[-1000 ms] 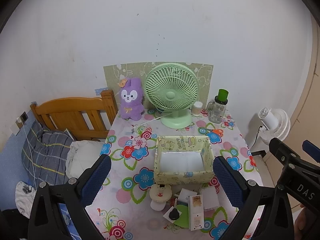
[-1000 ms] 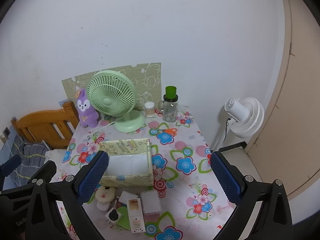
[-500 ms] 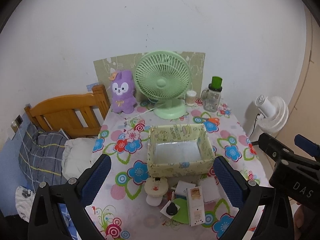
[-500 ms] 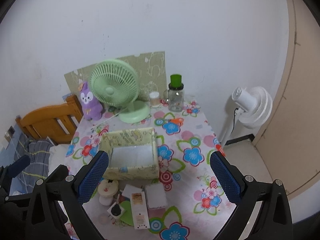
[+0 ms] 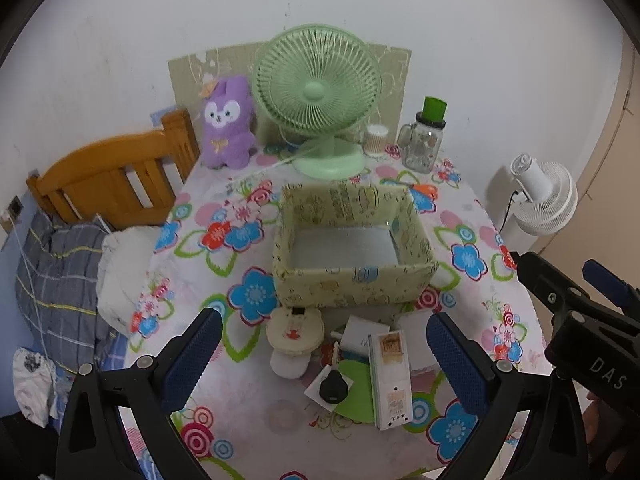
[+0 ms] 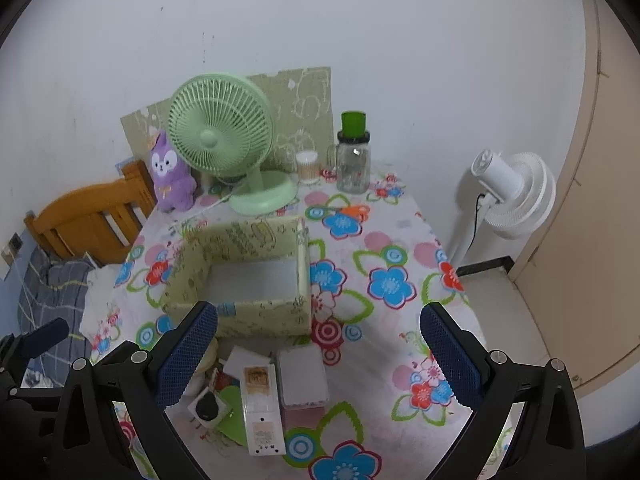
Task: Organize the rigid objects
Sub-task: 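Move both tools down toward the loose items in front of the fabric box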
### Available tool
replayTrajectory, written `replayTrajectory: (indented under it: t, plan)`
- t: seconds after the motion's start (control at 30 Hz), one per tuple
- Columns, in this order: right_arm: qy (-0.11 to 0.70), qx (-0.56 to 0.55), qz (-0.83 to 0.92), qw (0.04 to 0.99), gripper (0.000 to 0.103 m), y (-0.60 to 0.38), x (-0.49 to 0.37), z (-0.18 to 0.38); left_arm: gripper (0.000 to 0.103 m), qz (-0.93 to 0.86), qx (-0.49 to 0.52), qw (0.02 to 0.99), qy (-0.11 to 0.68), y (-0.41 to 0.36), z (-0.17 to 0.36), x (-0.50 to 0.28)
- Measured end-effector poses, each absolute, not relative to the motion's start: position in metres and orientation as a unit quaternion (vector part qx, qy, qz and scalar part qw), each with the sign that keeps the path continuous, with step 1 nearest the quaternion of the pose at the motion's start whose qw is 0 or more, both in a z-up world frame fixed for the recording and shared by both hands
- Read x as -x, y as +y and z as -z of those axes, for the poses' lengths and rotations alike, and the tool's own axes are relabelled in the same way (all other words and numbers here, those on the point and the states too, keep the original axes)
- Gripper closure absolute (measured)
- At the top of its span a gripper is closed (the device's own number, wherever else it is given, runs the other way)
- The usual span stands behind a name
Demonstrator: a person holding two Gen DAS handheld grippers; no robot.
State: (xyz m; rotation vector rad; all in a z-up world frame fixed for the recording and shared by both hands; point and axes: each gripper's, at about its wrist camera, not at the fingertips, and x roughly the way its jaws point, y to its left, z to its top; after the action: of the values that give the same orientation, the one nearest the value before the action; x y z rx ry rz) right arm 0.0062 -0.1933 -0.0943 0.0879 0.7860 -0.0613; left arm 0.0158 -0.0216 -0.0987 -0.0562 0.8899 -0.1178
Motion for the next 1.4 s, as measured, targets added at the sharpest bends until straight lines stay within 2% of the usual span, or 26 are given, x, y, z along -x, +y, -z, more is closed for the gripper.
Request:
replayTrajectory:
  t: [0.7, 0.9, 1.17, 1.4]
  plan:
    - [0.434, -0.02, 0.002, 0.901, 0.001, -0.166, -0.021, 0.188, 0.001, 0.065, 0.009, 0.872, 0.485, -0.021, 0.195, -0.03]
    - [0.451, -0.016, -0.001, 0.893, 0.001, -0.157, -0.017, 0.206, 0.009, 0.063, -0.005, 0.87, 0.489, -0.02, 0.212, -0.027]
    - [0.467, -0.019, 0.005, 0.884, 0.001, -0.152, -0.016, 0.222, 0.03, 0.079, -0.029, 0.862, 0.5, -0.024, 0.227, -0.027]
    - [0.479, -0.014, 0.004, 0.878, 0.002, -0.146, -0.014, 0.234, 0.04, 0.101, -0.03, 0.852, 0.512, -0.028, 0.237, -0.021]
